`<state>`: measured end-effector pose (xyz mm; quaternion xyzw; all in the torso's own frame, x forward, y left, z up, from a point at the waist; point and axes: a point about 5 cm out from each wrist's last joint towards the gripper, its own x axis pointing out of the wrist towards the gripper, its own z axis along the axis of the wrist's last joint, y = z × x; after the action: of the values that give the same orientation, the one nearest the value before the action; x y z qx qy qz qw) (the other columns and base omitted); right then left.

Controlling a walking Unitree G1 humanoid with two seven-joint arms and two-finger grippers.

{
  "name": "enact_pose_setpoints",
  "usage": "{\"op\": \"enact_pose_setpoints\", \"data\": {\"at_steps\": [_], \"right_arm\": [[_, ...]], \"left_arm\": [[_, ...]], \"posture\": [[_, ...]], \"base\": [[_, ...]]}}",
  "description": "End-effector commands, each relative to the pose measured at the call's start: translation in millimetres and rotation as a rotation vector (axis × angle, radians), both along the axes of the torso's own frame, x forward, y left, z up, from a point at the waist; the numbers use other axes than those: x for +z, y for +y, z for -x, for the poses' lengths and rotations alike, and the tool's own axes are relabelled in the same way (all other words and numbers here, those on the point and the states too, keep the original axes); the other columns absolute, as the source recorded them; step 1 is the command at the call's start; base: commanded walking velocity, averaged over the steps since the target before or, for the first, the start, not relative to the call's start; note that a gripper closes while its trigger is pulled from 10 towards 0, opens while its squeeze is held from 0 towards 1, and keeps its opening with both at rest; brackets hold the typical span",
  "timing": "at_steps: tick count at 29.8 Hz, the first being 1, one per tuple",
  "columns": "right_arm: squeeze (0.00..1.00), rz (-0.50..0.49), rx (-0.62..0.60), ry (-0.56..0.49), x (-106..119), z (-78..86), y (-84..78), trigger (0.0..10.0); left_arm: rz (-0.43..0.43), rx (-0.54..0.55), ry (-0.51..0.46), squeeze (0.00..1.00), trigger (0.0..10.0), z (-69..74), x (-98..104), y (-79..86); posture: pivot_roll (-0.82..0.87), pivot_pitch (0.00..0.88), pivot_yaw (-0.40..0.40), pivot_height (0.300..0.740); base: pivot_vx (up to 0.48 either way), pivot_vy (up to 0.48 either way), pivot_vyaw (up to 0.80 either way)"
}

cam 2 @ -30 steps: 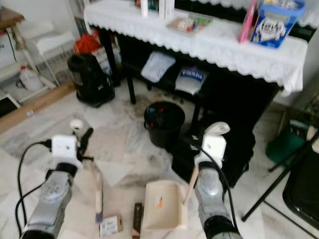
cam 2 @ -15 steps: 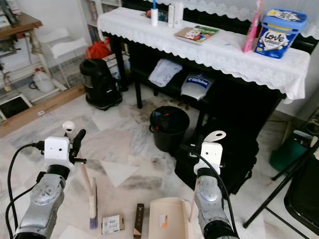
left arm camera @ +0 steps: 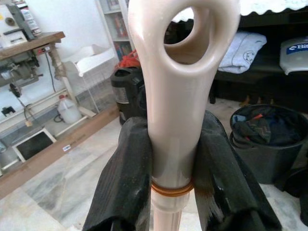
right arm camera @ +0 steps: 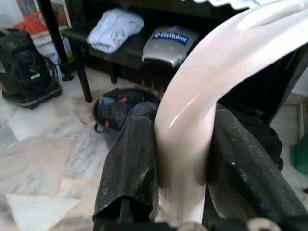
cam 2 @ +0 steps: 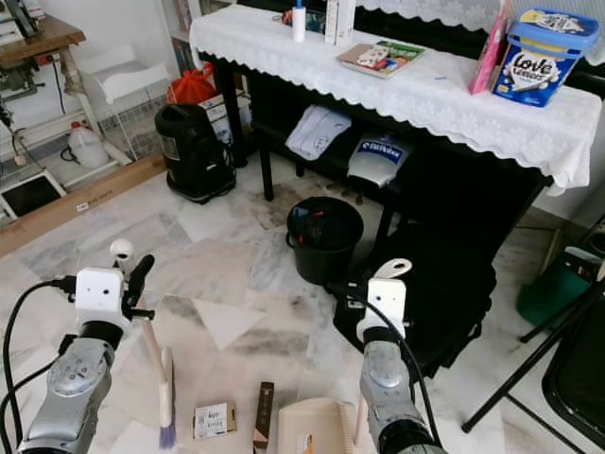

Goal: Sweep floor

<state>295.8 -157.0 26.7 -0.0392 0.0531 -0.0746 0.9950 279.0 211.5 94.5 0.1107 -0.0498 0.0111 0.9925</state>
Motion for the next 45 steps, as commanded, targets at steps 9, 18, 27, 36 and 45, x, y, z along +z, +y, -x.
{"op": "enact_pose_setpoints", "data": {"at_steps": [9,18,27,36,45], "right_arm": [[0.0,-0.086,-0.073,0.021,1,-4.8,-8.6,10.0],[0.0,-0.195,-0.138,0.082,-1,-7.9,-13.7,10.0],[0.0,-0.215,-0.113,0.114,-2,-10.4,-13.4,10.0],[0.0,-0.152,-0.083,0.139,-2,-10.6,-17.9,10.0],[0.0,-0.105,-0.065,0.181,-2,-11.1,-25.1,10.0]], "left_arm": [[-0.005,-0.005,-0.022,0.0,10.0,-3.8,8,3.8],[0.003,-0.016,-0.025,0.0,10.0,-6.3,9,1.4],[0.011,-0.023,-0.023,0.0,10.0,-6.9,10,-0.1],[0.016,-0.026,-0.024,0.0,10.0,-7.8,10,-1.6],[0.021,-0.026,-0.021,0.0,10.0,-9.0,9,-2.9]], "posture": [[0.13,0.052,0.027,0.74],[0.12,0.061,0.021,0.74],[0.12,0.065,0.016,0.74],[0.11,0.074,0.017,0.74],[0.11,0.076,0.017,0.74]], "base": [[0.0,0.0,0.0],[0.0,0.0,0.0],[0.0,0.0,0.0],[0.0,0.0,0.0],[0.0,0.0,0.0]]}}
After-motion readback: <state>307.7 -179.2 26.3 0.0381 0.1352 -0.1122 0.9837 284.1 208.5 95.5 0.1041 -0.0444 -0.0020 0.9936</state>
